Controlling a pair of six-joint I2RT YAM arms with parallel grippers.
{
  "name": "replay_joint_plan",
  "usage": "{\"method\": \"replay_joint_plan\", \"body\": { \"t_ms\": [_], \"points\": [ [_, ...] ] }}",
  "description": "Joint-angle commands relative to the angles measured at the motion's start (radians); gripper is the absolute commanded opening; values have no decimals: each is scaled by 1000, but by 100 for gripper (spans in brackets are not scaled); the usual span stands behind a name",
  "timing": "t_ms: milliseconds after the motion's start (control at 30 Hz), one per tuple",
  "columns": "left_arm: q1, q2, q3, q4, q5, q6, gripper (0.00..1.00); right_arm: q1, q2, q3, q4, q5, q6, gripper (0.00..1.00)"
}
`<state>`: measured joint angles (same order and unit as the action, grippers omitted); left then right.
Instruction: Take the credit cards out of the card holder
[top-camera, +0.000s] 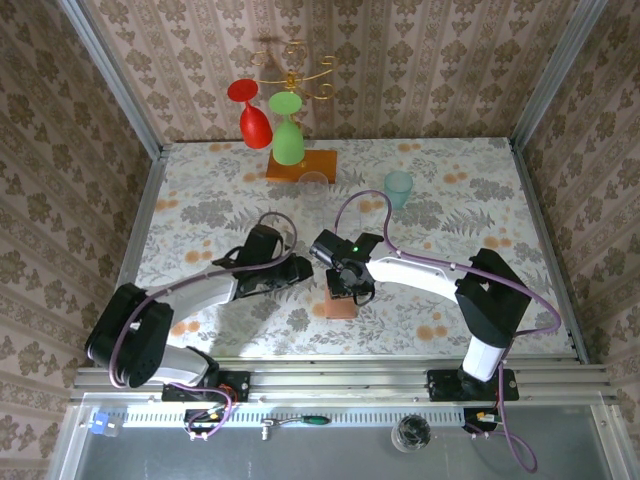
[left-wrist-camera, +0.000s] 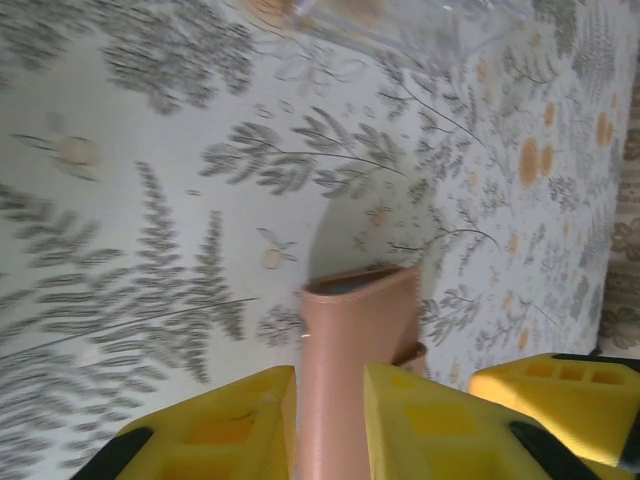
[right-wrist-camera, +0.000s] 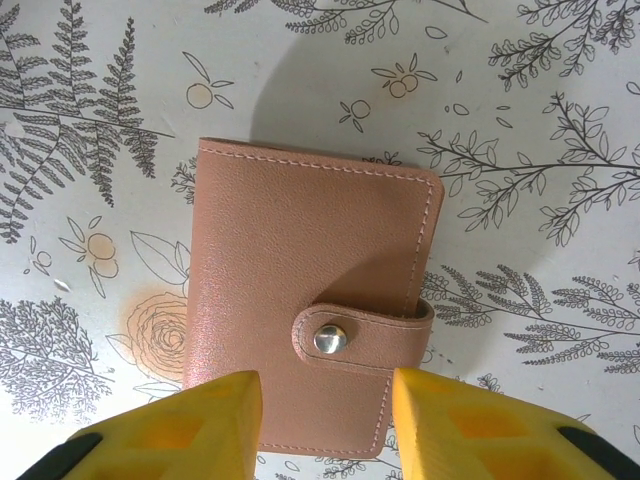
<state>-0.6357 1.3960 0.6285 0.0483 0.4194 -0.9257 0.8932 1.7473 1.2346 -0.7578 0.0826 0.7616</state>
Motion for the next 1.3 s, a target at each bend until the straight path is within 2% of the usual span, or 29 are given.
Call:
{"method": "replay_joint_plan", "body": {
  "t_ms": [0,233,467,667,1033,1267],
  "points": [
    [-52,31,-24,139,-50,-99,22,4,18,5,5,-27,-6,39],
    [-104,64,-70,190,-99,-164,18,5,60,17,5,-40,-13,36],
    [-85,28,-118,173,-144,-198,15,5,86,35,-2,-46,-20,35],
    [-49,6,-151,192,-126,-211,14,4,108,50,-9,-43,-26,35],
    [-50,25,-158,226,-95,-214,14,4,145,62,-39,3,-44,35],
    [-62,56,-147,246,-87,-219,15,4,165,47,-34,31,-49,26]
  ]
}}
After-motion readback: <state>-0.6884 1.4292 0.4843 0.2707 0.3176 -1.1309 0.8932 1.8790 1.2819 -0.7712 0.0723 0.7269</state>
